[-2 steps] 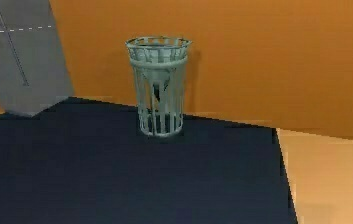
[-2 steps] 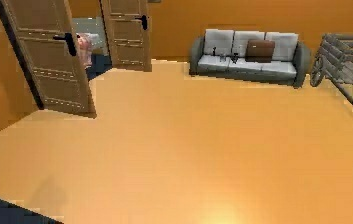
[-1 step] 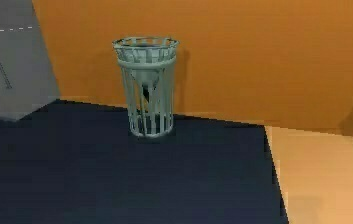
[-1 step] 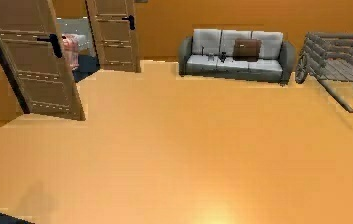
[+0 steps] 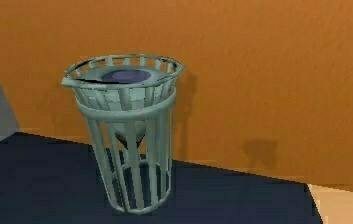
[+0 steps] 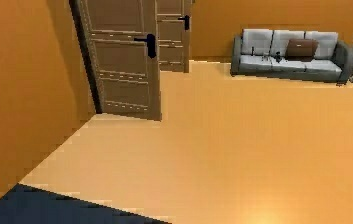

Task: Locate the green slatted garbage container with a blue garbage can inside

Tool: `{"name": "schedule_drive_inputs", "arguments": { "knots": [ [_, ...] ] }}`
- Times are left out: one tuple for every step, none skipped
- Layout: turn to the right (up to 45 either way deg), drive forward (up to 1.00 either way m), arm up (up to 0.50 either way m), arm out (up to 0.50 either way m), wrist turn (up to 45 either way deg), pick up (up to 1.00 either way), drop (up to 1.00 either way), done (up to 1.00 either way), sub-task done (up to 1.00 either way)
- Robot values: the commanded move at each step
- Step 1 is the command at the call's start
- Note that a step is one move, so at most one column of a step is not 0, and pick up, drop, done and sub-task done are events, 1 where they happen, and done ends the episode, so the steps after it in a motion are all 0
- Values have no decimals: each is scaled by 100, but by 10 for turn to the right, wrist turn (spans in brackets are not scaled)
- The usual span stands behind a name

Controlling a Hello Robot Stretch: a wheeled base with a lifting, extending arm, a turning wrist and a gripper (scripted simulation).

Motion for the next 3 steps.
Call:
{"name": "schedule_drive_inputs", "arguments": {
  "knots": [
    [60, 0, 0, 0, 0, 0, 0, 0, 0],
    [0, 20, 0, 0, 0, 0, 0, 0, 0],
    [-210, 0, 0, 0, 0, 0, 0, 0, 0]
  ]
}}
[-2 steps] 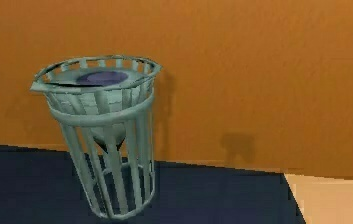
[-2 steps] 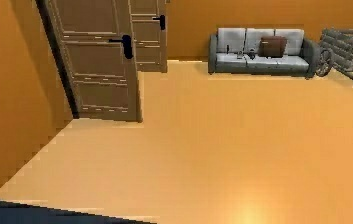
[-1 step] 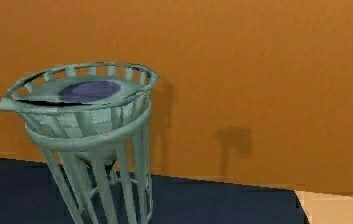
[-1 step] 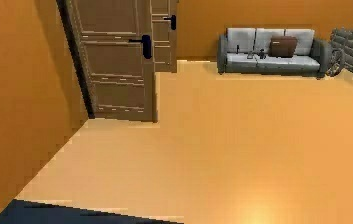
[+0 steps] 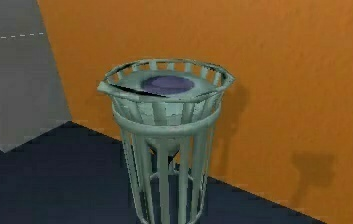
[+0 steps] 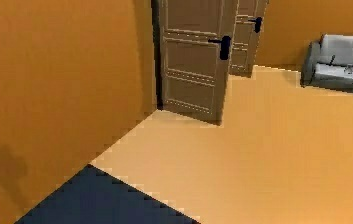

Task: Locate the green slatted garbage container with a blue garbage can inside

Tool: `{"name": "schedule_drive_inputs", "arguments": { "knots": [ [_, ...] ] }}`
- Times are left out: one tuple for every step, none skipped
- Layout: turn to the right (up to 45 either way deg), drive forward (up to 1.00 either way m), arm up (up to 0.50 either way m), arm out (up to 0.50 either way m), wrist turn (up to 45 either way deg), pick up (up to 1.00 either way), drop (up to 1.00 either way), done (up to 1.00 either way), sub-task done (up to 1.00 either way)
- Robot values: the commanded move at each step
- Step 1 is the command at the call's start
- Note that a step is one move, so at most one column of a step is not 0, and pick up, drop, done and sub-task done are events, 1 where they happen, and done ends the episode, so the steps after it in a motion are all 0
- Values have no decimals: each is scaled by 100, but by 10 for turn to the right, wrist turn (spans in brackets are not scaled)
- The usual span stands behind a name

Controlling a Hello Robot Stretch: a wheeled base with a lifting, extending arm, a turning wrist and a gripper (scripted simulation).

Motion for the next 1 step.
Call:
{"name": "schedule_drive_inputs", "arguments": {
  "knots": [
    [0, 0, 0, 0, 0, 0, 0, 100, 0]
  ]
}}
